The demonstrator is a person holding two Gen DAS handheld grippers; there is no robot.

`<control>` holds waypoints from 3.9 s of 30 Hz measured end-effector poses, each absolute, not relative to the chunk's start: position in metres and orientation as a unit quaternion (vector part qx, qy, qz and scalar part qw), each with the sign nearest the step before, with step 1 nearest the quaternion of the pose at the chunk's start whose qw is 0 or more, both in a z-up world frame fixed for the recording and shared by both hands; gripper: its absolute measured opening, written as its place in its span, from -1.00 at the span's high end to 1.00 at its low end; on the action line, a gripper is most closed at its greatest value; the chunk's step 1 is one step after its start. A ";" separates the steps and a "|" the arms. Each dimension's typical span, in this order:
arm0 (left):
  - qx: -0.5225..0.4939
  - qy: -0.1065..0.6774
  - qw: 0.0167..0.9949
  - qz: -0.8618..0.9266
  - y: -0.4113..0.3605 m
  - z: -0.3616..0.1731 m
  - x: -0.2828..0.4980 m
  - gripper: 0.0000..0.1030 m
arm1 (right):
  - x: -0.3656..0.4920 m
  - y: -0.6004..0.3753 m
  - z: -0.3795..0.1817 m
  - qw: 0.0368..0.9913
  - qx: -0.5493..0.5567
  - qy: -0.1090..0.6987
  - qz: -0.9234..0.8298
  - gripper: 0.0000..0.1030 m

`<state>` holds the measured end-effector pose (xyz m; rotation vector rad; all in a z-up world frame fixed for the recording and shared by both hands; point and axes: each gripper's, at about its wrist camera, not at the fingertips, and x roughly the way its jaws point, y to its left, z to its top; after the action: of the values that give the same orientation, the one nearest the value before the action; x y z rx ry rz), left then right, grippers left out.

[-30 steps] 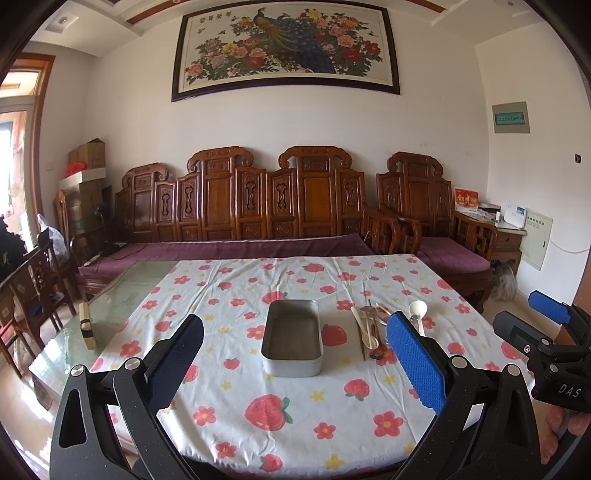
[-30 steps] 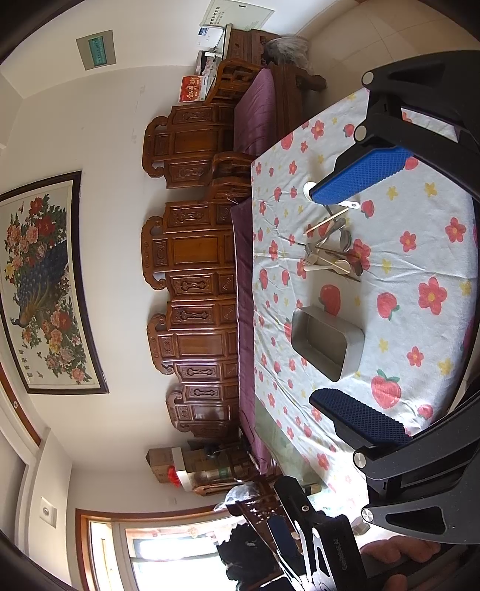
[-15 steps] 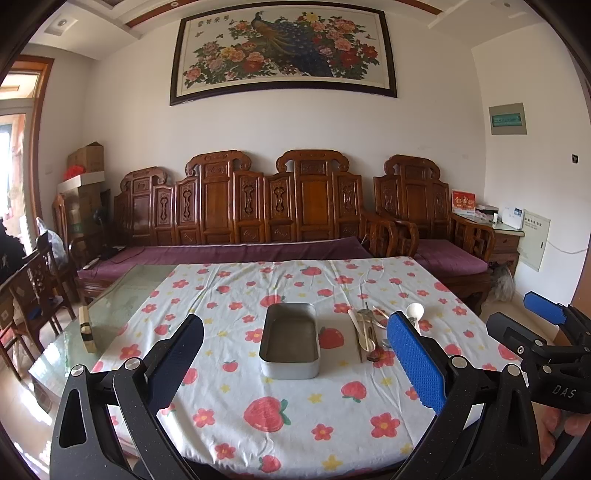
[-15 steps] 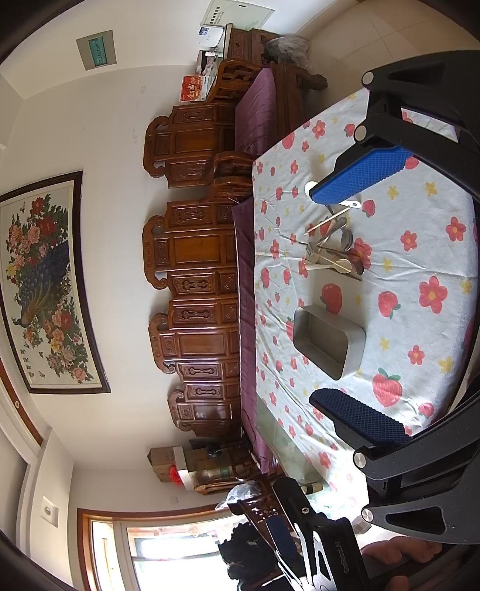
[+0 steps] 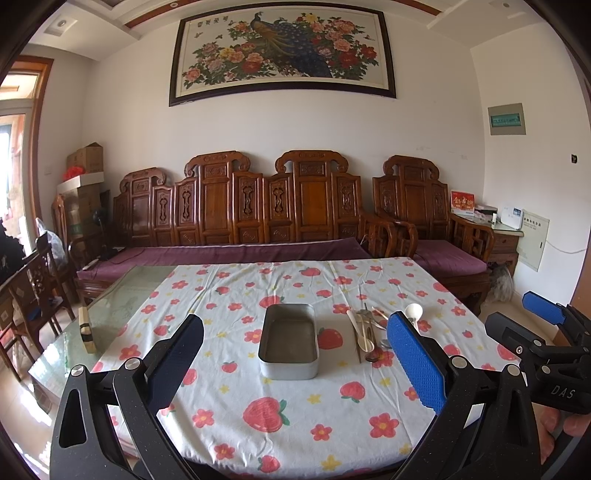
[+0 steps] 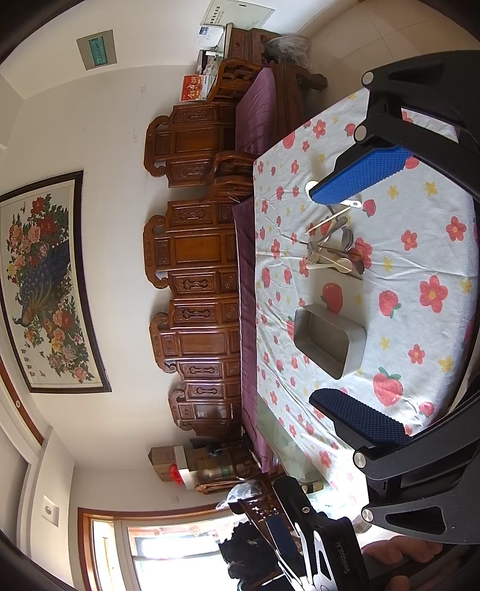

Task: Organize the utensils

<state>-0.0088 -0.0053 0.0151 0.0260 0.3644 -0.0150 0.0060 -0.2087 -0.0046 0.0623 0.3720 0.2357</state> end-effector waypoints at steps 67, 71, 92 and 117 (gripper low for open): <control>0.073 0.410 0.895 -0.157 -0.107 -0.137 0.207 -0.45 | 0.286 -0.314 -0.225 0.901 0.000 0.423 0.098 -0.14; 0.068 0.423 0.889 -0.159 -0.116 -0.147 0.217 -0.37 | 0.304 -0.315 -0.243 0.894 0.007 0.439 0.094 -0.14; 0.106 0.487 0.856 -0.134 -0.153 -0.210 0.297 0.52 | 0.324 -0.343 -0.261 0.877 0.008 0.475 0.070 0.77; 0.092 0.508 0.847 -0.127 -0.152 -0.230 0.337 0.91 | 0.305 -0.373 -0.239 0.880 0.018 0.465 0.094 0.91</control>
<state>0.3375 -0.1523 -0.2304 0.1942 1.0712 -0.2671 0.3048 -0.3727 -0.2389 0.0371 0.9694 0.1949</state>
